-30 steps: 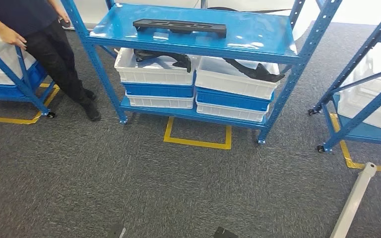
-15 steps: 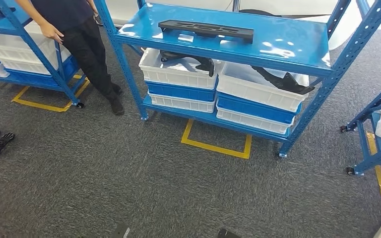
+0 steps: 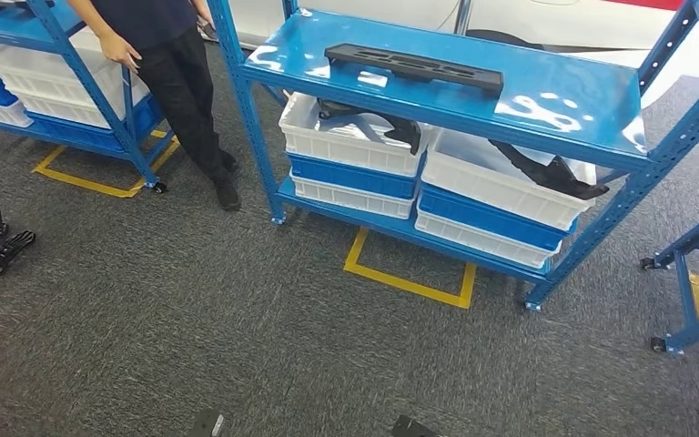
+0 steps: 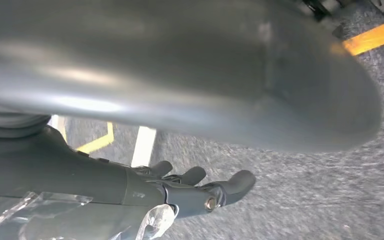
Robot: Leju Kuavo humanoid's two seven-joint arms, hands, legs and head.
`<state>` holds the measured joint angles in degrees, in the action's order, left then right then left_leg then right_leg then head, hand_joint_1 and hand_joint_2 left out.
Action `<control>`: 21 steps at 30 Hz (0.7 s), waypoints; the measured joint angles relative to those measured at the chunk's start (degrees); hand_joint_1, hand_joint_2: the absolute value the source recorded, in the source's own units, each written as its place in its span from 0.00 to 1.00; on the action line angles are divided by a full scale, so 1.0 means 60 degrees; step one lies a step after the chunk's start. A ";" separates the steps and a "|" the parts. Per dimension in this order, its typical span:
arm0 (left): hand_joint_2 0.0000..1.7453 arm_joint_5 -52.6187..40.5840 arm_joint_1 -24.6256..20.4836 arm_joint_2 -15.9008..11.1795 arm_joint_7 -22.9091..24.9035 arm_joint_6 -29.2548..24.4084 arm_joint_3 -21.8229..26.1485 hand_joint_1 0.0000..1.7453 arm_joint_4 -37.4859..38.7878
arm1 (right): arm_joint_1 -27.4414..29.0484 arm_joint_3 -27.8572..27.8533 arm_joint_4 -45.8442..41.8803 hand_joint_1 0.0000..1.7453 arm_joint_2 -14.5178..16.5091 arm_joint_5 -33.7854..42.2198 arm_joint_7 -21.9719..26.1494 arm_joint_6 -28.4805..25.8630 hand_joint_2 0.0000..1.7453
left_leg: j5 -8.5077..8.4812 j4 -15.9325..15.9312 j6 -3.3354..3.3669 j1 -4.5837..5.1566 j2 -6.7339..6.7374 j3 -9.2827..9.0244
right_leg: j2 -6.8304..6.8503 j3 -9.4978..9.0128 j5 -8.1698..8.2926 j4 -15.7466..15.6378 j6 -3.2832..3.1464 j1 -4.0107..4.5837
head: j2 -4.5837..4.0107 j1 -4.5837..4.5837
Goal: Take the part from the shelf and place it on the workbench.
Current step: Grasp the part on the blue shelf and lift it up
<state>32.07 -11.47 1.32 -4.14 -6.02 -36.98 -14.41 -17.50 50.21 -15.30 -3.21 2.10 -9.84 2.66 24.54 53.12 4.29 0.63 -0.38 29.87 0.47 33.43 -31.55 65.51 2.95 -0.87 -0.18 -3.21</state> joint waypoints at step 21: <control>0.00 0.0335 0.0120 0.0095 -0.0115 -0.0160 0.0225 0.00 0.0022 | 0.0124 0.0000 0.0011 0.00 -0.0066 -0.0065 0.0060 -0.0002 0.25 | 0.1723 0.2254 -0.0679 -0.0186 -0.0015 0.1975 | -0.0126 -0.1437 0.0002 -0.1636 -0.0352 -0.0100 | 0.0001 -0.0041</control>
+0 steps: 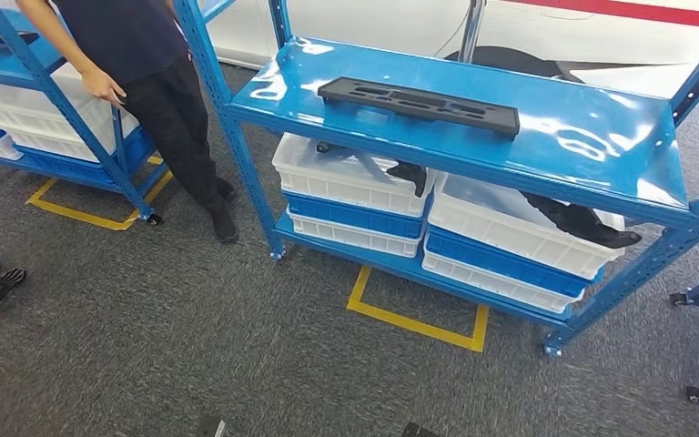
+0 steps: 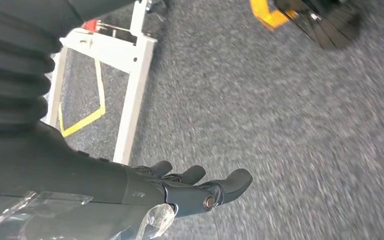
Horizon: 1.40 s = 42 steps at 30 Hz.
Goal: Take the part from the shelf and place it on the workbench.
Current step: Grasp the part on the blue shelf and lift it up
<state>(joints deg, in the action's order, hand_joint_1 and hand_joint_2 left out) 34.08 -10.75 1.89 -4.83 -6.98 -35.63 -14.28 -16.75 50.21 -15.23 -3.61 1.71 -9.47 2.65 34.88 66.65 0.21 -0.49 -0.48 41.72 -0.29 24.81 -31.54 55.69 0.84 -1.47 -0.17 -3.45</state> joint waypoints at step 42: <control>0.00 0.0396 -0.0119 0.0087 0.0375 -0.0123 0.0199 0.00 0.0056 | -0.0235 -0.0004 0.0025 0.00 0.0056 -0.0273 -0.0746 -0.0413 0.00 | -0.1793 -0.1985 0.0582 0.0039 0.0154 -0.1745 | -0.0093 0.2634 0.0296 0.2170 0.0413 0.0138 | -0.0001 0.0077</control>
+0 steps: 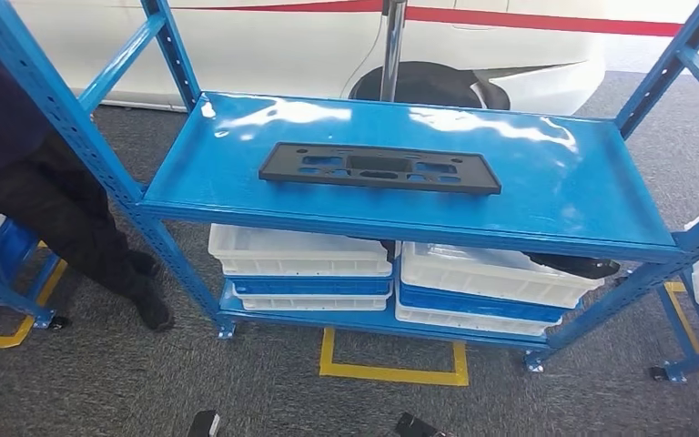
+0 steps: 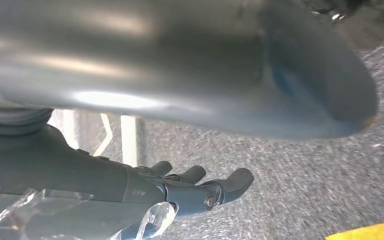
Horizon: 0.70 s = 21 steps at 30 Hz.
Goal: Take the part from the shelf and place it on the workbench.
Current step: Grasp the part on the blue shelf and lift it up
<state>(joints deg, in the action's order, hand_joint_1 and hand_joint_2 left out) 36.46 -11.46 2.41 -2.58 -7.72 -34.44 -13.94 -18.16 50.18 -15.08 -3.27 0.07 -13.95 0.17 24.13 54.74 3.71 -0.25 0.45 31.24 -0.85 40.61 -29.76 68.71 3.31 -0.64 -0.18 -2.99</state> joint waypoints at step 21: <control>0.00 -0.0014 -0.0022 0.0008 -0.0594 0.0297 0.0010 0.00 0.0000 | -0.0109 0.0025 0.0022 0.00 0.0014 -0.0616 -0.0456 -0.0223 0.00 | 0.0532 0.0904 -0.0503 -0.0021 -0.0020 0.0262 | -0.0292 -0.1239 0.1005 -0.2289 -0.0412 0.0023 | 0.0000 -0.0077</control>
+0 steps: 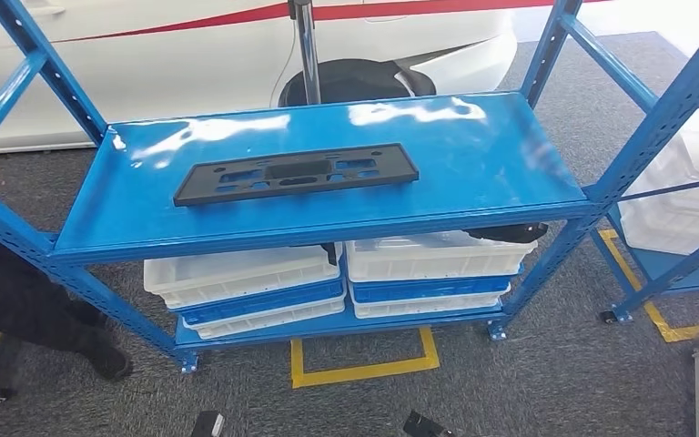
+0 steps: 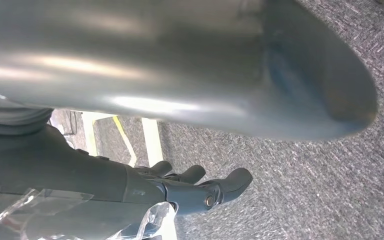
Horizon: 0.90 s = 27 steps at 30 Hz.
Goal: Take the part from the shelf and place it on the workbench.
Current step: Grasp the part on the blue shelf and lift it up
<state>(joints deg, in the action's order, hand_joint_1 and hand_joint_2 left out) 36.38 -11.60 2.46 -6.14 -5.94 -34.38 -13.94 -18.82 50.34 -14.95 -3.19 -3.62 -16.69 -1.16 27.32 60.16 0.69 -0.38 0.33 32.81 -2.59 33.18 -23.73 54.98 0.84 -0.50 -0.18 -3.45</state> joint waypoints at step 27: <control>0.00 -0.0018 0.0025 -0.0016 0.0183 -0.0103 -0.0004 0.00 0.0000 | 0.0016 -0.0004 0.0004 0.00 -0.0015 -0.0048 0.0162 0.0161 0.00 | 0.1341 0.2026 -0.0042 -0.0007 0.0038 0.0627 | 0.0315 0.0155 -0.0017 0.0145 -0.0061 0.0012 | 0.0001 0.0012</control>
<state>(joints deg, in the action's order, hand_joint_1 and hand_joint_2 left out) 36.27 -11.44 2.36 -5.04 -6.56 -34.40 -13.94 -18.72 50.31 -14.93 -3.28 -3.91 -15.72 -0.20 35.36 72.32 0.43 -0.42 0.56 36.57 -0.71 34.11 -23.83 55.85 0.48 -0.43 -0.17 -3.38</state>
